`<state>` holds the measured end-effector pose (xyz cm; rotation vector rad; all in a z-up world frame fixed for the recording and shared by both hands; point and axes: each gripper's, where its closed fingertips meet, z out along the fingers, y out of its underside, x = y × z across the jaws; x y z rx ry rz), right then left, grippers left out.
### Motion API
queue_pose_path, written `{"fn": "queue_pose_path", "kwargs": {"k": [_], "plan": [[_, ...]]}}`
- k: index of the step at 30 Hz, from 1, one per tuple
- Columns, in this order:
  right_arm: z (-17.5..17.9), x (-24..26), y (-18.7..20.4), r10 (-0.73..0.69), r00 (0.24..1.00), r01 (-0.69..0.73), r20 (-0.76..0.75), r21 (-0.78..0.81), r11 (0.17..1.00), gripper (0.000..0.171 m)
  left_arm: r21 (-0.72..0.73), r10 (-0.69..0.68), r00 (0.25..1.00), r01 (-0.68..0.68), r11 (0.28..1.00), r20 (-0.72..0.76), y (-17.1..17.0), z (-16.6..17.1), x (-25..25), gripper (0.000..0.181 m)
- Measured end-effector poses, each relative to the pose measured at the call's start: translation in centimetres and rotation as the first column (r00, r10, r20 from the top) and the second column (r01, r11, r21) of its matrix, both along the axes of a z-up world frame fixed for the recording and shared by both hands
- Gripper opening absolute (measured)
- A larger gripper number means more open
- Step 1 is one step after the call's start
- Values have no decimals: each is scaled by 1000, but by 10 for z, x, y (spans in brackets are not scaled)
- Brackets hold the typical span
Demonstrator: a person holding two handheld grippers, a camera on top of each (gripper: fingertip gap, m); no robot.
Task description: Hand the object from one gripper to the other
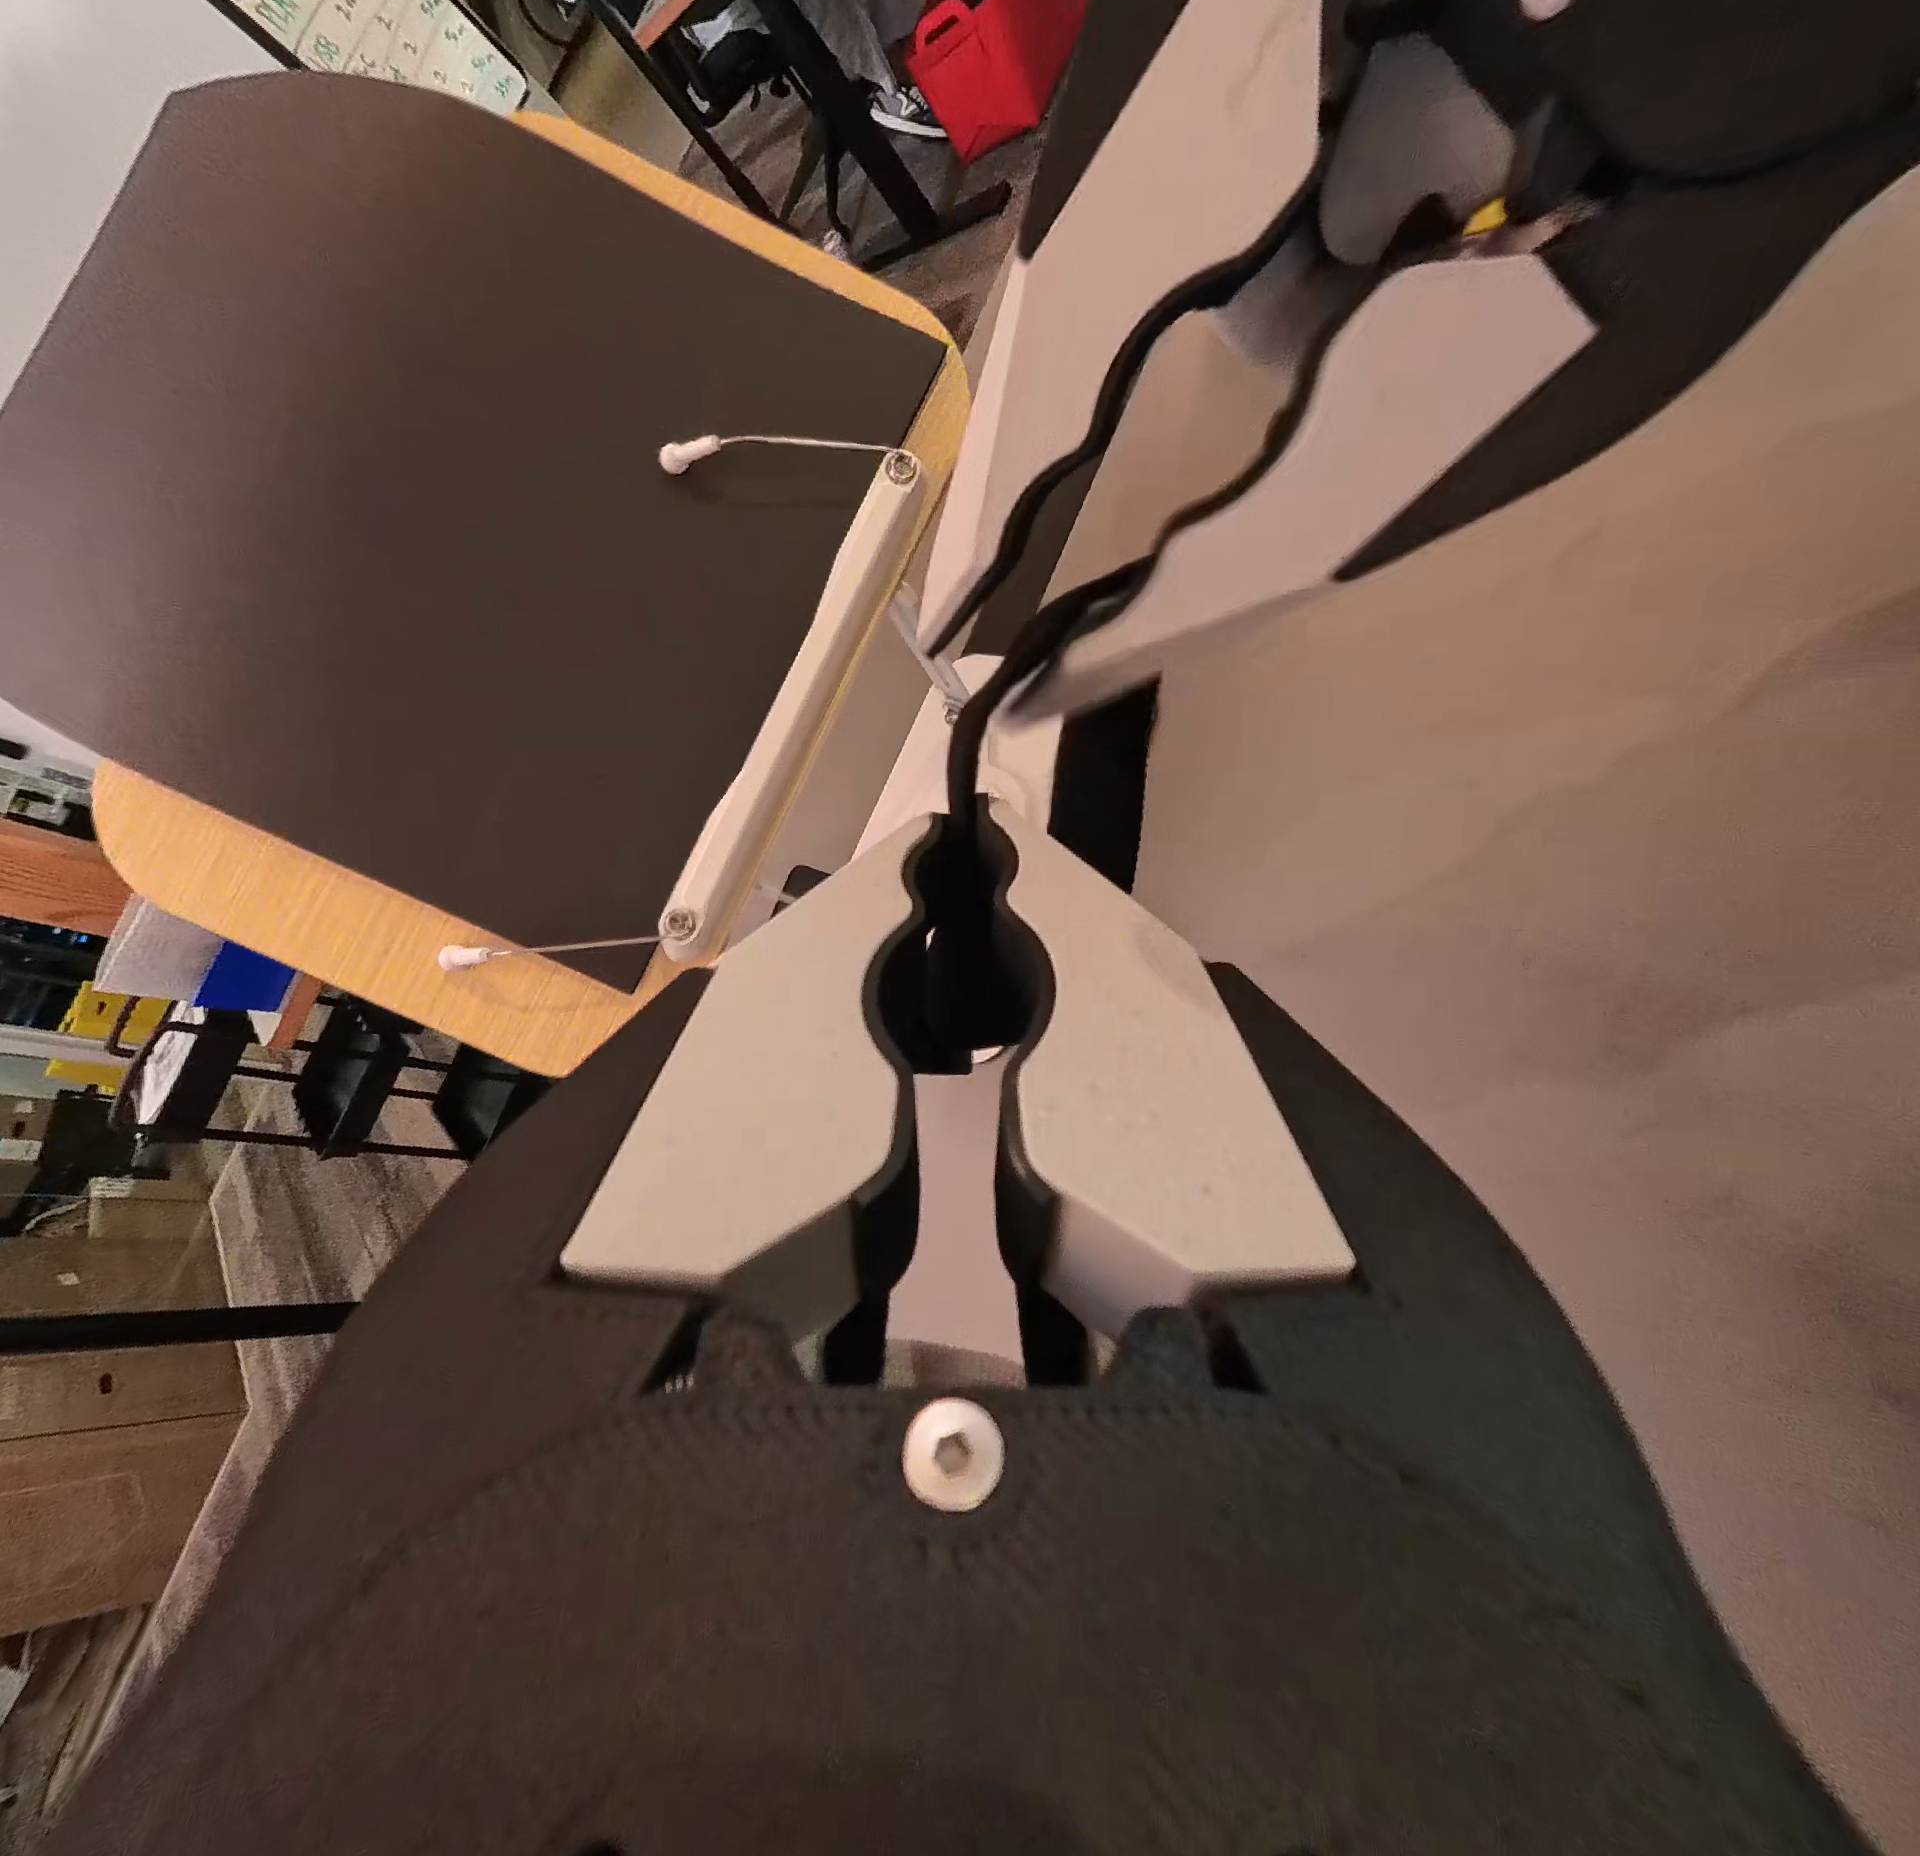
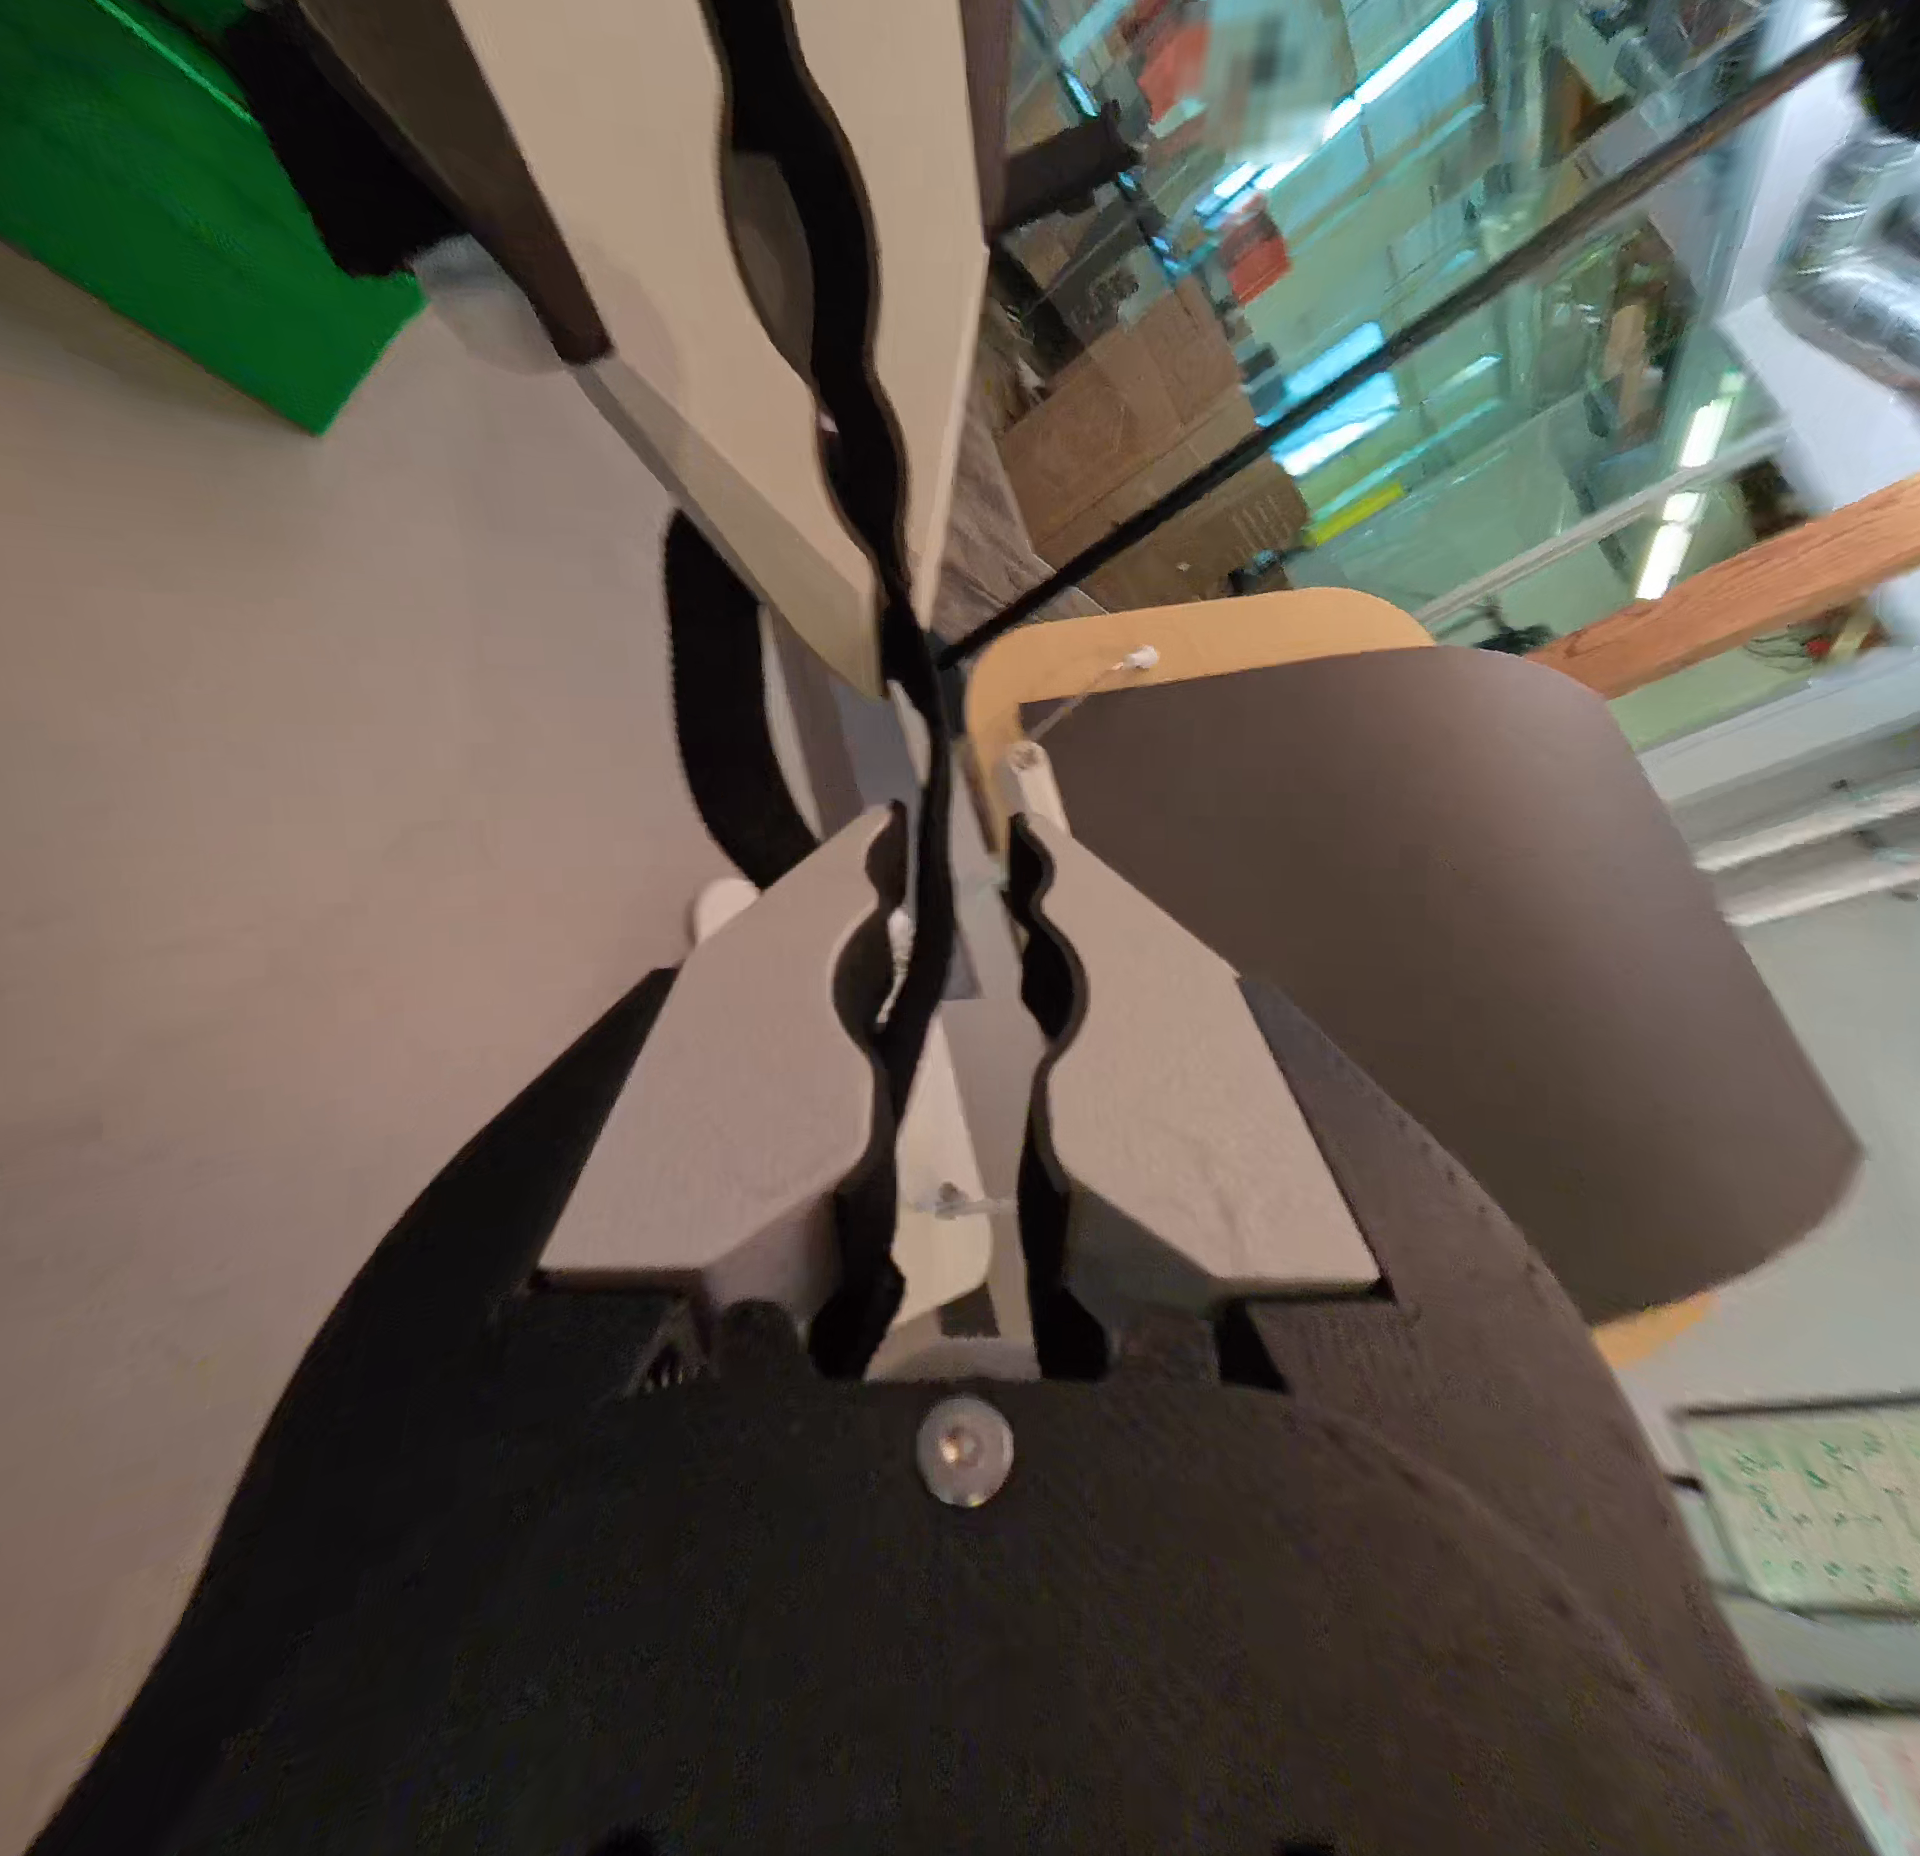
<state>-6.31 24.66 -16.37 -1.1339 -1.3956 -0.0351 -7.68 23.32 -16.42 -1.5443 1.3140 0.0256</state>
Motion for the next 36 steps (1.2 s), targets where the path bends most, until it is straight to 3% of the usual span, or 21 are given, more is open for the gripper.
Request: {"fn": "queue_pose_path", "kwargs": {"k": [2, 6, 9, 12, 14, 16, 20, 22, 26, 33, 36], "plan": [[1, 4, 6, -41, 999, 40, 17, 53, 998, 0, 5, -2, 1000, 2, 1000, 1, 0, -1, 3, 2], [7, 6, 9, -52, 998, 54, -25, 66, 996, 0, 45, 4, 1000, -5, 999, 22, 1, 5, 5, 4], [19, 10, 13, -48, 987, 48, -152, -6, 999, 0, 111, 19, 996, -28, 993, 83, 5, 21, 2, 11], [29, 14, 12, -3, 952, -38, -305, -129, 991, 0, 143, -29, 977, -2, 990, 212, 3, 43, 0, 29], [38, 20, 14, 5, 908, -97, -419, -198, 975, 0, 112, -43, 936, 4, 994, 349, 3, 59, -3, 60], [48, 29, 15, 7, 846, -169, -533, -255, 952, 0, 69, -80, 883, 54, 996, 463, 1, 69, -6, 68], [71, 43, 11, 28, 683, -359, -730, -302, 883, 0, -62, -106, 791, 179, 982, 603, 3, 64, -1, 62], [70, 44, 12, 14, 655, -388, -756, -320, 864, 0, -67, -165, 757, 265, 962, 632, -3, 59, 12, 55], [57, 31, 11, 18, 682, -389, -731, -341, 856, 0, -68, -236, 730, 360, 930, 641, -16, 45, 41, 48], [48, 13, 3, 46, 700, -424, -713, -362, 830, 0, -37, -235, 675, 362, 931, 700, -16, 38, 62, 39], [49, 13, 2, 51, 700, -435, -712, -369, 821, 0, -24, -240, 648, 371, 928, 723, -17, 39, 63, 25]]}}
